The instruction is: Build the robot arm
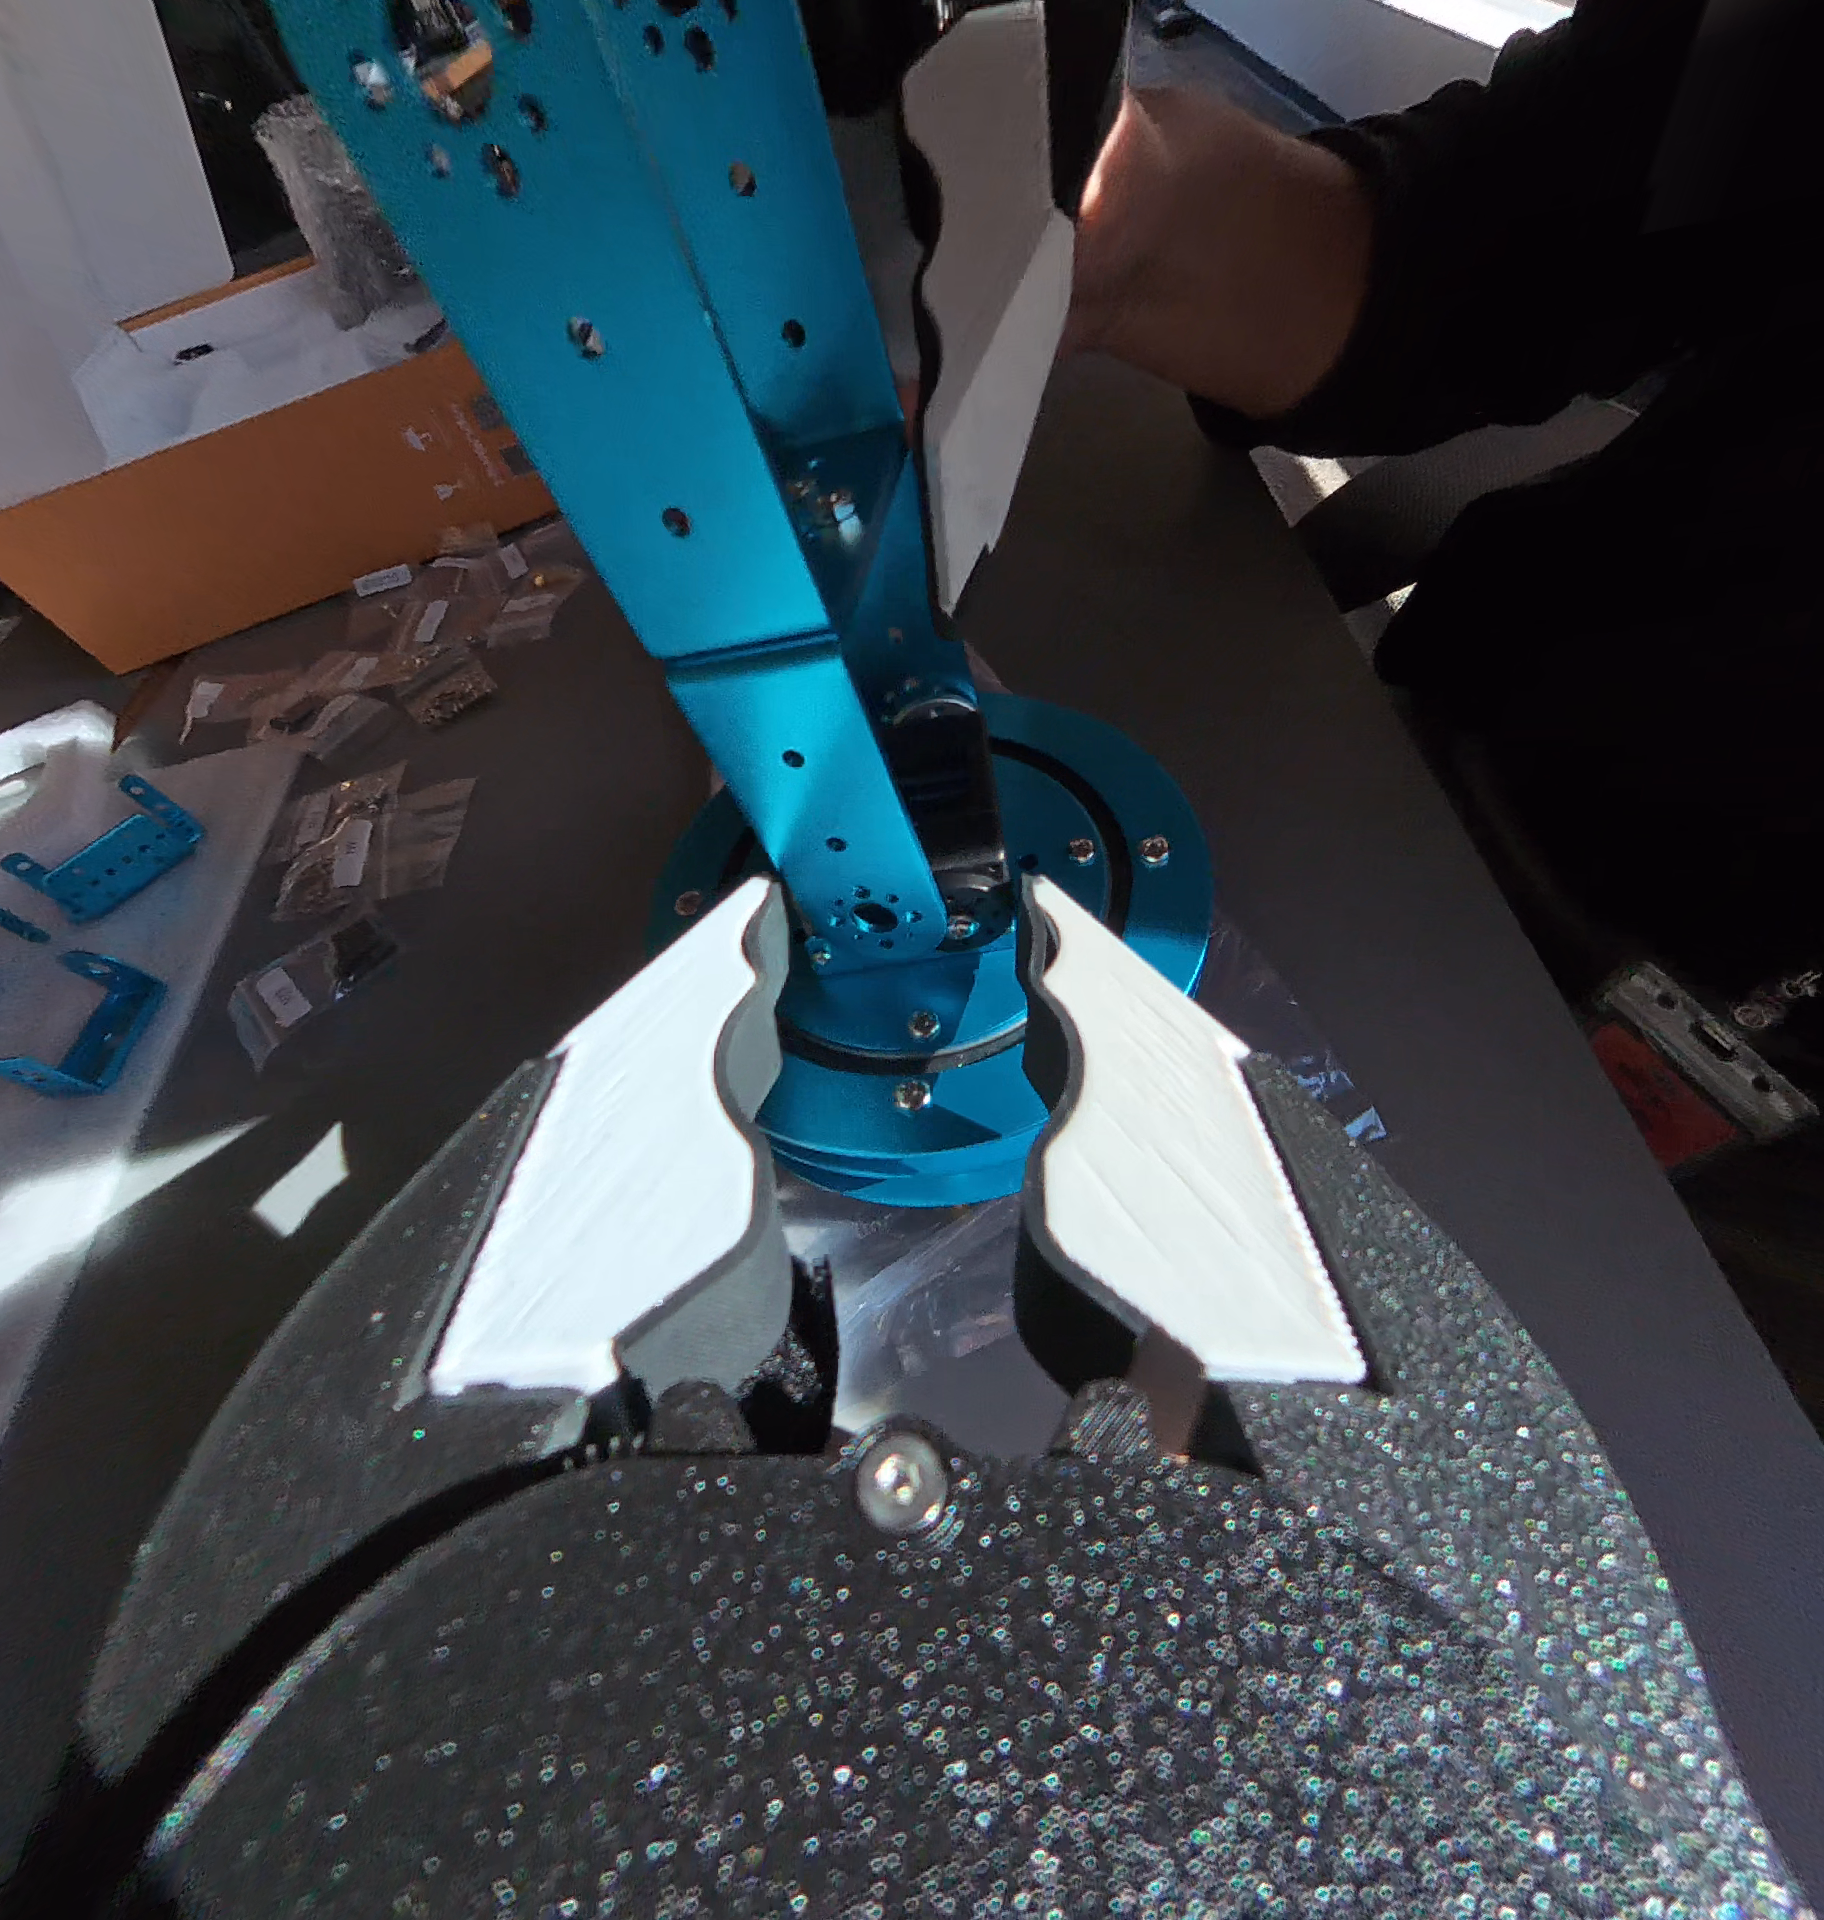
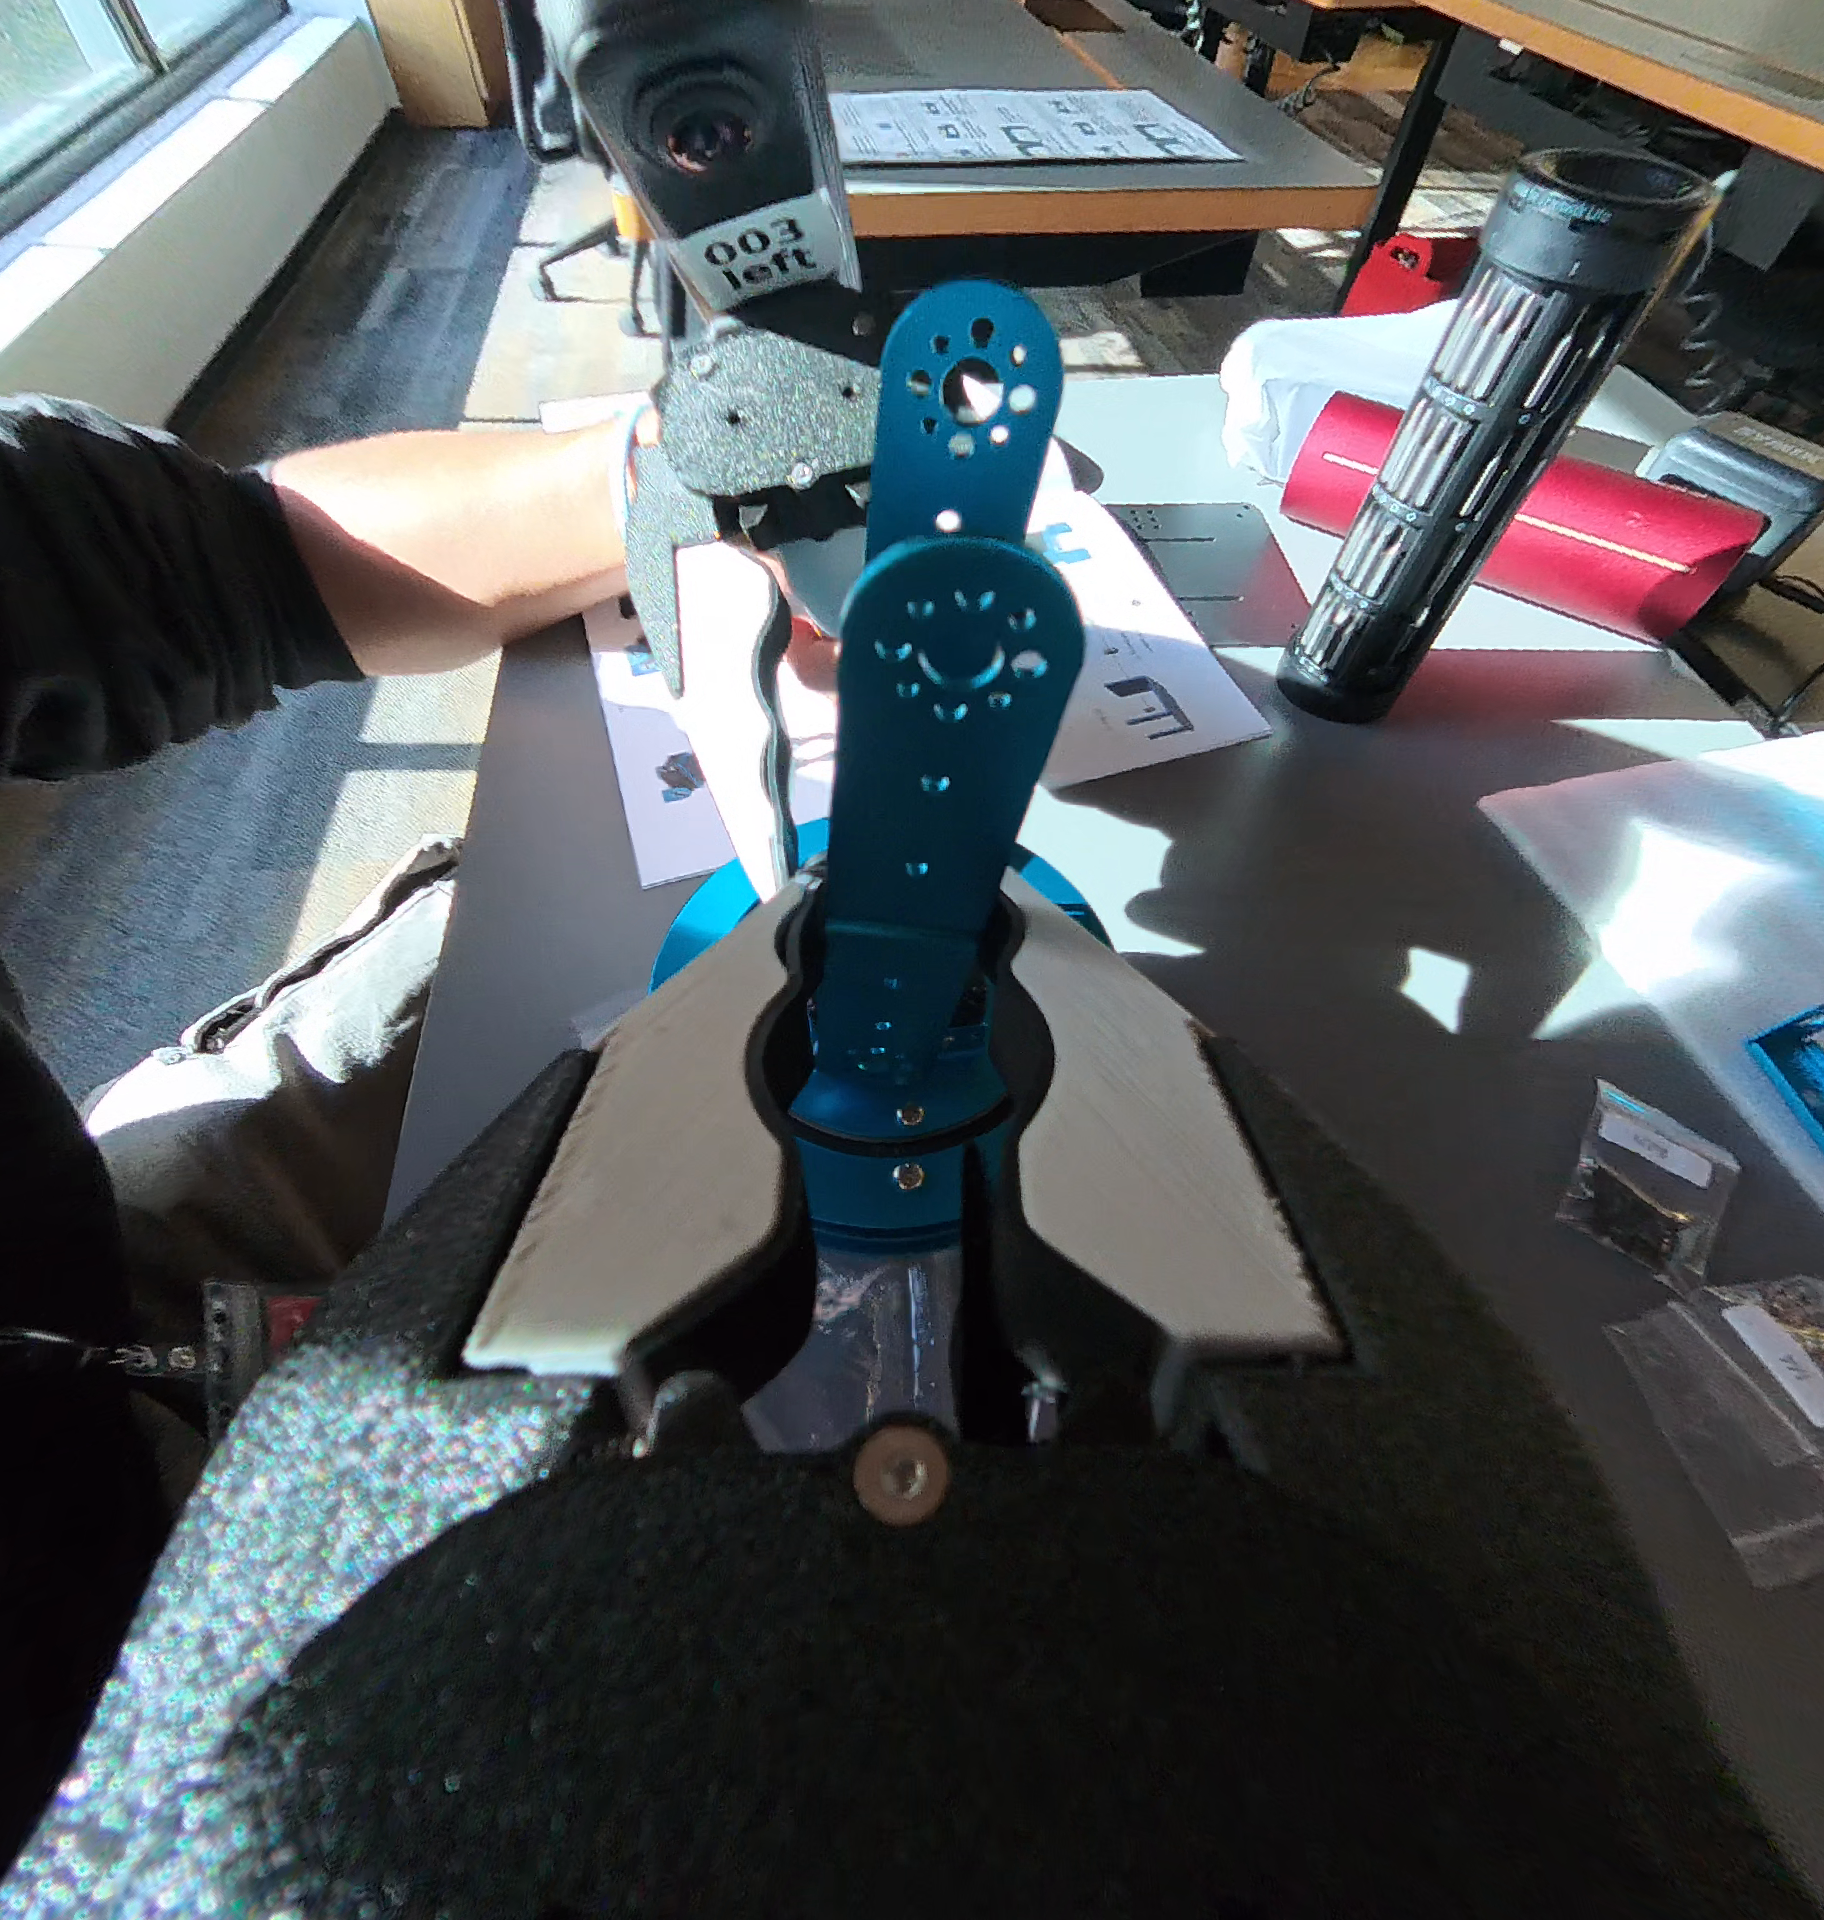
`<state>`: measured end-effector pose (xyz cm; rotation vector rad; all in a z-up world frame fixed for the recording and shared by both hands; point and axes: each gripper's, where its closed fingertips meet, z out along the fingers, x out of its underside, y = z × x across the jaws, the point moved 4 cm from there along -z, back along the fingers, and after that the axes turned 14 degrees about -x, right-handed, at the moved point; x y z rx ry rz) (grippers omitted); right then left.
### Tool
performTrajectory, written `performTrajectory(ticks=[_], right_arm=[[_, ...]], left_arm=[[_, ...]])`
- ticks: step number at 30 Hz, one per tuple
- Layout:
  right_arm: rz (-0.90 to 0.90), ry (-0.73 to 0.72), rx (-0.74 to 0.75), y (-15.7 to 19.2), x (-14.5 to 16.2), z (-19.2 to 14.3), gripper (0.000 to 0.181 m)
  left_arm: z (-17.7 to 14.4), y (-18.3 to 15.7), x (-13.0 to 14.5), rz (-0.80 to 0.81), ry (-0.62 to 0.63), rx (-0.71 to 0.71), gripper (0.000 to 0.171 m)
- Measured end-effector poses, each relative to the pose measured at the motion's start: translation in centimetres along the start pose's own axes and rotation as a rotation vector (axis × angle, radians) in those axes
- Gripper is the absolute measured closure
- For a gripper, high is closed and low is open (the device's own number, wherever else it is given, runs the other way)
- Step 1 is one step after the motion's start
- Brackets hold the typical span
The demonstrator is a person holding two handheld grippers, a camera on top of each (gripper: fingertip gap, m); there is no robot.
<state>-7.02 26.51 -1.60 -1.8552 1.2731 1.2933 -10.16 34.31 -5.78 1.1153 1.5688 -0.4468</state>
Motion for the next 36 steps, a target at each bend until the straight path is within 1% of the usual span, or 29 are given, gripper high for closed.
performTrajectory(ticks=[4, 6, 11, 17, 20, 22, 23, 24, 28, 29, 30, 31, 33, 34, 36], right_arm=[[0.010, -0.052, -0.057, 0.2, 0.0, 0.2, 0.155], [-0.011, -0.054, -0.070, 0.4, -0.1, 0.4, 0.155], [0.026, -0.058, -0.101, 0.3, 0.0, 0.3, 0.155], [0.035, -0.057, -0.240, 0.5, -0.1, 0.9, 0.155], [0.044, -0.062, -0.277, 0.6, -0.1, 1.1, 0.156], [0.103, -0.085, -0.303, 0.3, 0.0, 0.9, 0.155], [0.123, -0.089, -0.298, 0.0, 0.1, 0.8, 0.155], [0.103, -0.091, -0.276, 0.0, 0.1, 0.8, 0.154], [-0.030, -0.073, -0.125, 0.1, 0.4, 0.9, 0.155], [-0.044, -0.053, -0.088, 0.0, 0.7, 0.9, 0.151], [-0.043, -0.035, -0.069, 0.1, 1.0, 1.0, 0.140], [-0.022, -0.018, -0.068, 0.2, 1.4, 1.1, 0.132], [0.023, 0.003, -0.059, 0.2, 2.4, 1.2, 0.130], [0.026, 0.003, -0.047, 0.2, 2.8, 1.1, 0.131], [-0.004, -0.029, 0.009, -0.1, 3.2, 0.7, 0.141]], left_arm=[[0.3, 0.0, -0.1, -0.022, -0.020, 0.016, 0.129], [0.3, 0.0, -0.2, -0.014, -0.017, 0.016, 0.129], [0.3, 0.0, -0.2, 0.004, -0.014, 0.018, 0.128], [0.2, -0.1, -0.2, 0.023, -0.006, 0.021, 0.128], [0.2, 0.0, -0.2, 0.020, 0.002, 0.021, 0.128], [0.2, 0.0, -0.2, 0.021, -0.001, 0.022, 0.129], [0.2, 0.0, -0.2, 0.009, -0.001, 0.024, 0.128], [0.2, 0.1, -0.2, 0.000, -0.003, 0.029, 0.128], [0.2, 0.1, -0.1, -0.012, -0.008, 0.032, 0.128], [0.2, 0.1, -0.1, -0.027, -0.004, 0.033, 0.129], [0.2, 0.1, -0.1, -0.040, 0.001, 0.034, 0.129], [0.3, 0.2, -0.1, -0.044, 0.001, 0.033, 0.129], [0.2, 0.0, -0.1, -0.037, -0.009, 0.037, 0.128], [0.1, 0.0, -0.1, -0.033, -0.007, 0.035, 0.128], [-0.1, 0.2, -0.1, -0.040, -0.012, 0.030, 0.128]])
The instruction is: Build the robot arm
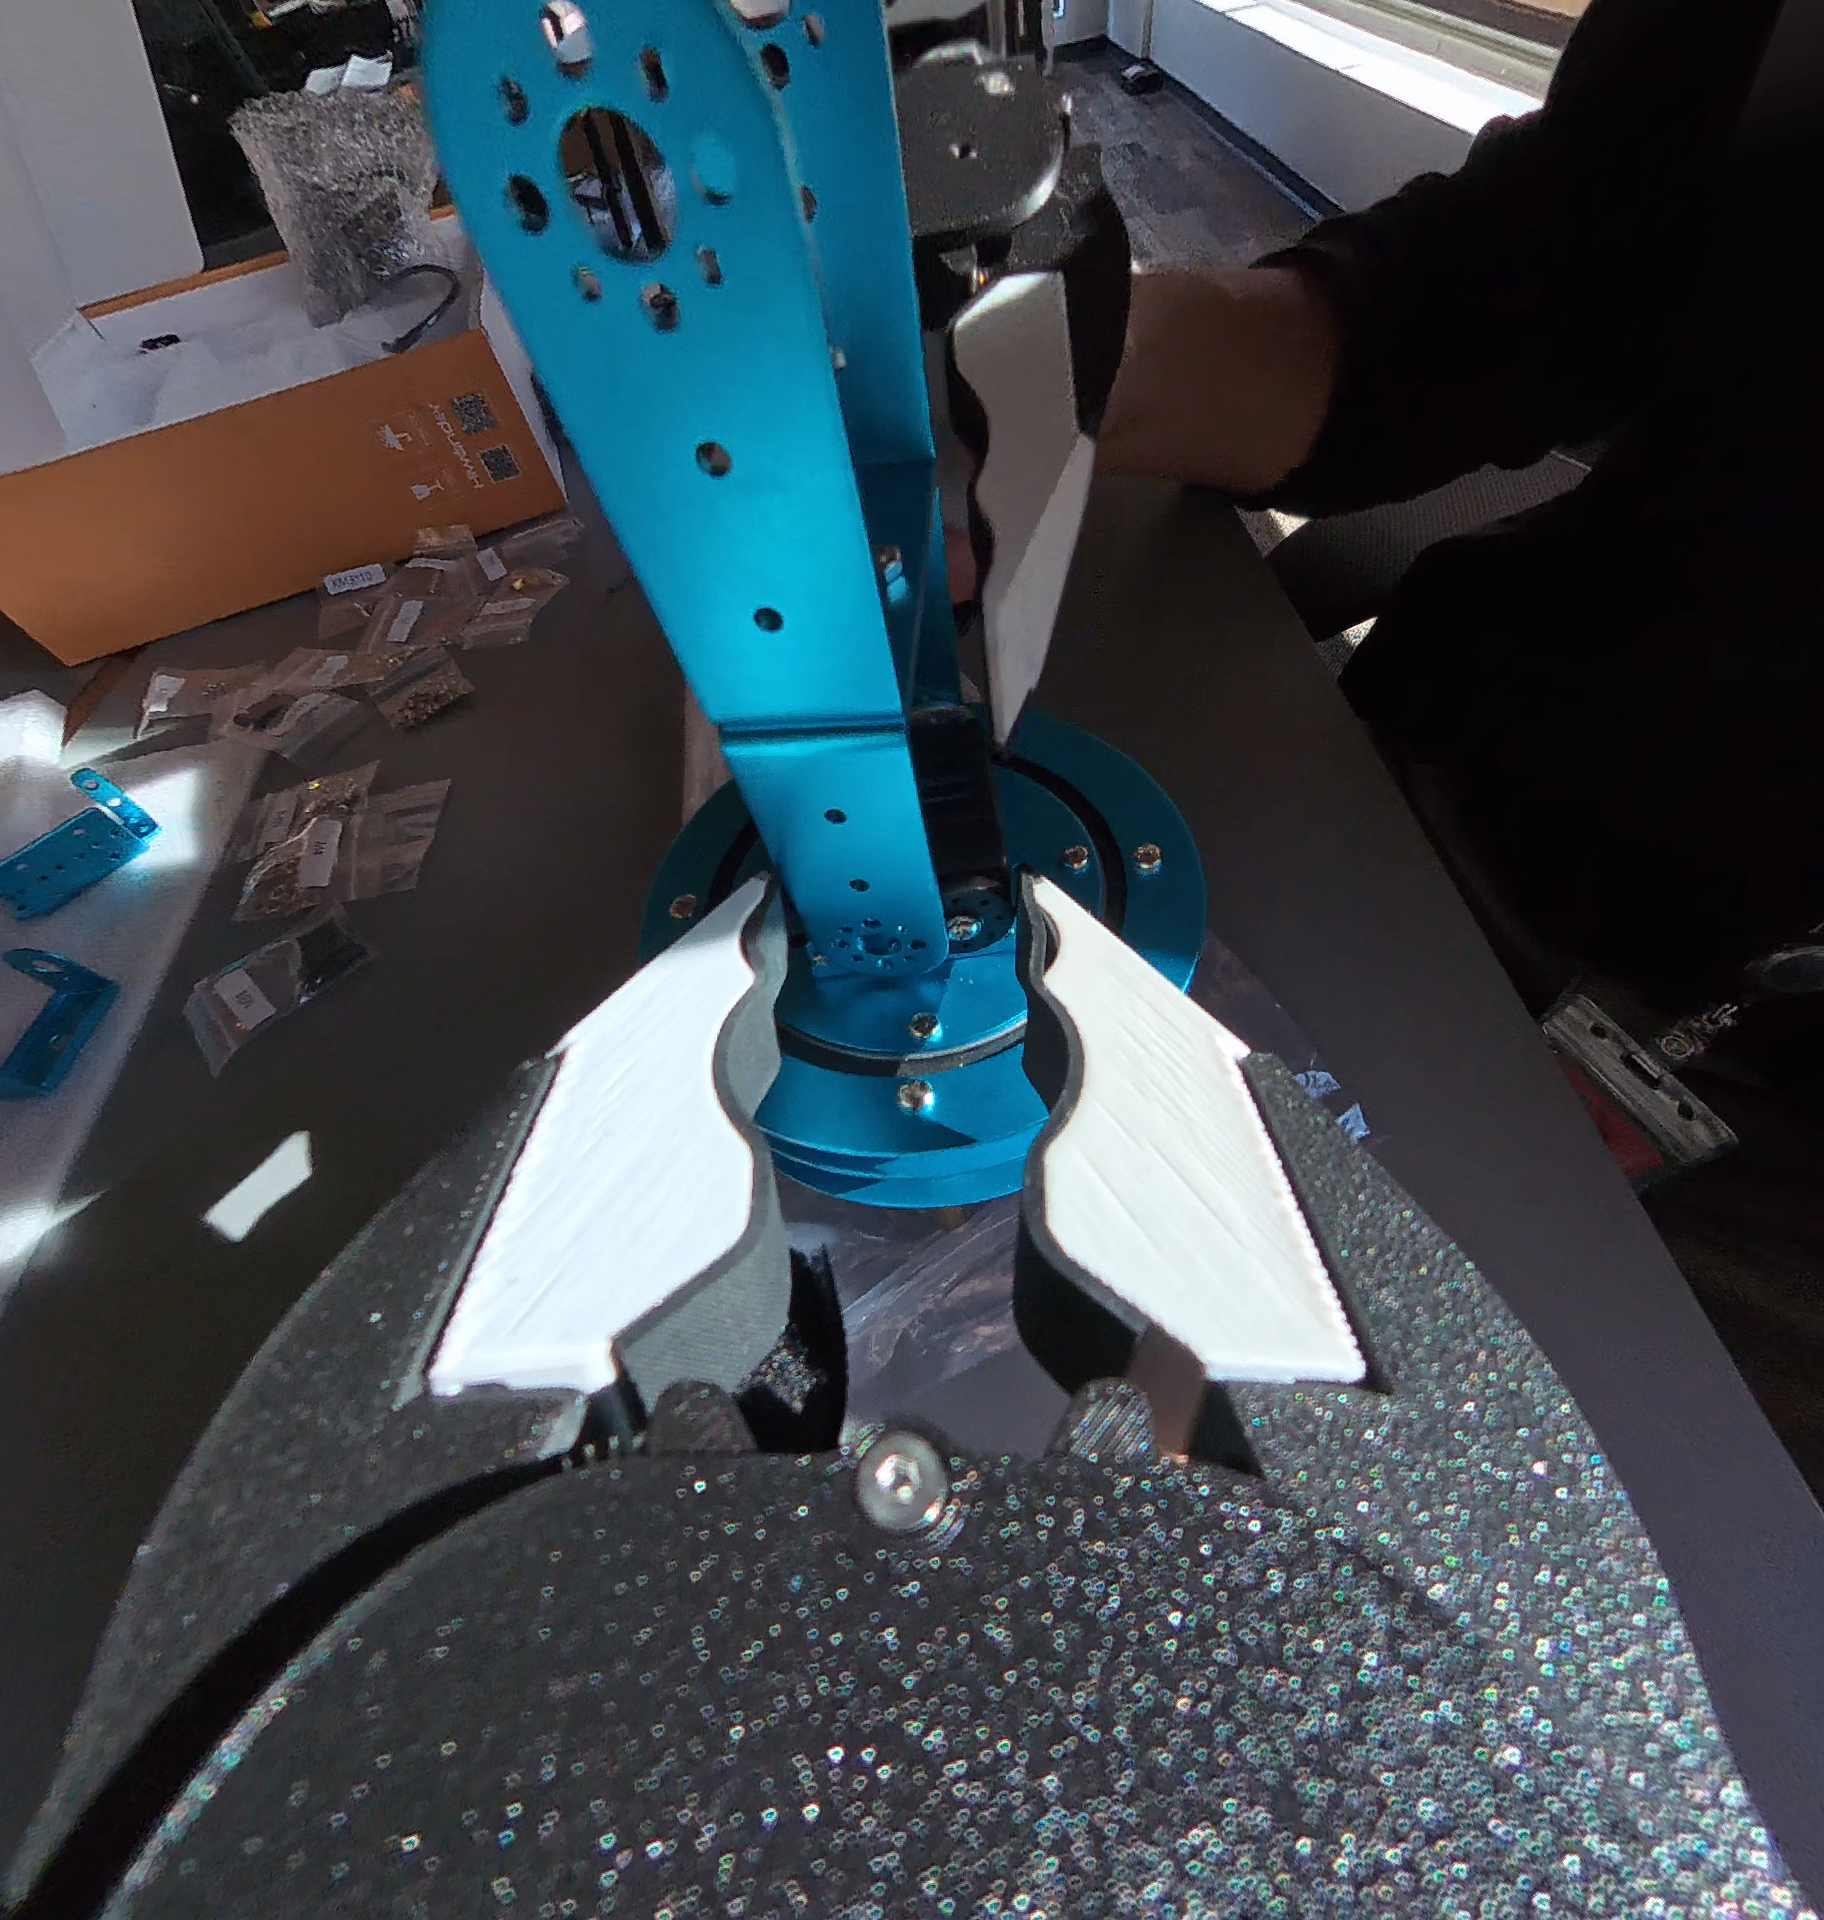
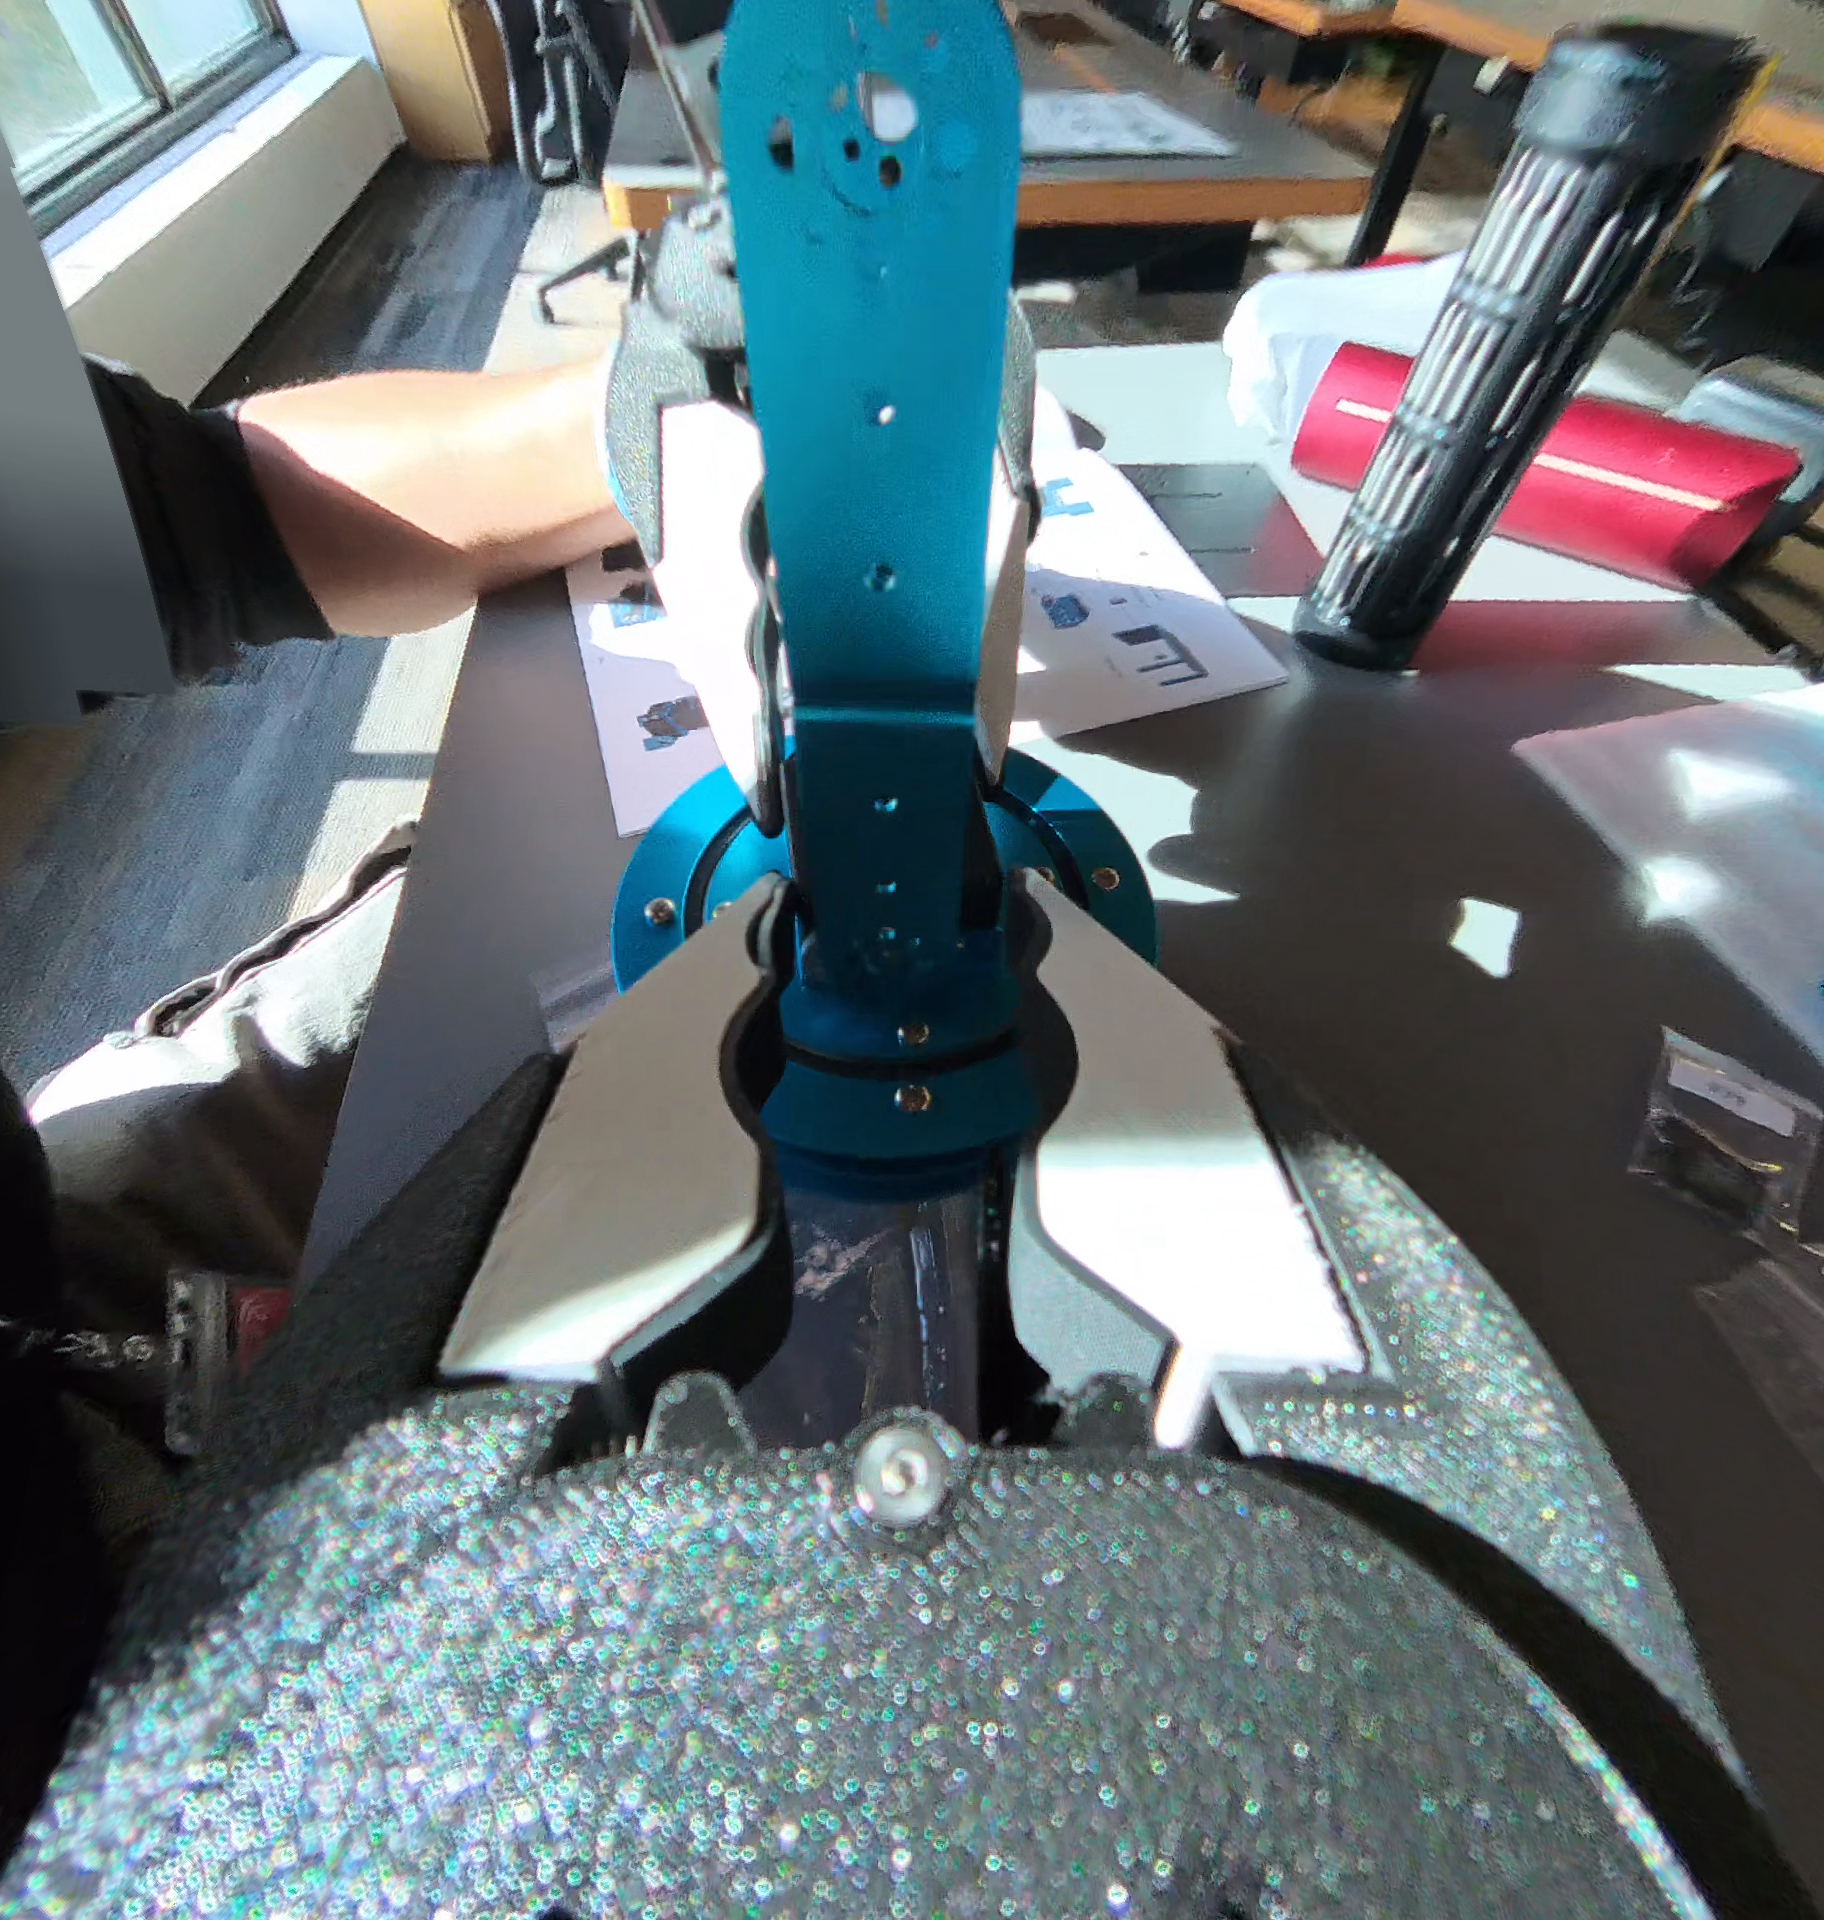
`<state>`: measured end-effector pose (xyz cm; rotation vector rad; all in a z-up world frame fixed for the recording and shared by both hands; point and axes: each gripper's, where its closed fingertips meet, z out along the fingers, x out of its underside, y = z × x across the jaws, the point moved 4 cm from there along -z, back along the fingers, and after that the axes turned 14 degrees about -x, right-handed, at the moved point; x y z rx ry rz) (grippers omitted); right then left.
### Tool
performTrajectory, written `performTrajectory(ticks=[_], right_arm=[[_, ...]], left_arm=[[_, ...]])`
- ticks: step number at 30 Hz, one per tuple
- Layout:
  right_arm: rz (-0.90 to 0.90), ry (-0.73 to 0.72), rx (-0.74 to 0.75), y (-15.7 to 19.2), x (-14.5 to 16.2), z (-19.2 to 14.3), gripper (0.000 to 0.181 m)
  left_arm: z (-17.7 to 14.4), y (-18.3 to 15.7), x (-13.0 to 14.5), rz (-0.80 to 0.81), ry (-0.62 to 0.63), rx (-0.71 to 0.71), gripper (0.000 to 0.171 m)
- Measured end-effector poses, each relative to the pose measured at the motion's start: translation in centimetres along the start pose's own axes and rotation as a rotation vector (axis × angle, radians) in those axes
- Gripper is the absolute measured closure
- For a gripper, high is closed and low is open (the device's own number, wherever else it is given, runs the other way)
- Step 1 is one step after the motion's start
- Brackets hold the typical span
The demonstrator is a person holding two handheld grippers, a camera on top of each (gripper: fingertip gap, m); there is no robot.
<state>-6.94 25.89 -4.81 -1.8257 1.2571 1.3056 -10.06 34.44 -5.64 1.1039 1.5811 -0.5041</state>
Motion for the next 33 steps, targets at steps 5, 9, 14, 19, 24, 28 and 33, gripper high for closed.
performTrajectory(ticks=[5, 9, 14, 19, 24, 28, 33], right_arm=[[-0.011, -0.034, -0.003, 0.6, 0.4, -0.4, 0.152], [0.056, -0.053, -0.077, 0.7, 0.6, -0.5, 0.156], [0.103, -0.073, -0.135, 0.5, 0.7, -0.6, 0.157], [0.124, -0.076, -0.148, 0.2, 0.6, -0.2, 0.155], [0.092, -0.021, -0.111, -0.6, 0.9, 0.4, 0.087], [0.070, 0.066, -0.103, -1.0, 0.5, 2.6, 0.083], [0.072, 0.107, -0.136, -1.2, 0.1, 3.3, 0.118]], left_arm=[[-0.3, 0.1, -0.7, -0.069, -0.055, 0.027, 0.131], [-0.2, 0.1, -0.8, -0.032, -0.029, 0.026, 0.132], [-0.2, 0.0, -0.8, -0.010, 0.000, 0.003, 0.131], [-0.7, 0.1, -1.0, -0.026, 0.113, -0.022, 0.127], [-1.5, 0.4, -0.9, -0.027, 0.091, -0.023, 0.129], [-2.5, 1.0, -2.6, -0.116, -0.021, -0.006, 0.133], [-0.9, 0.8, -1.9, -0.126, 0.020, -0.023, 0.138]])
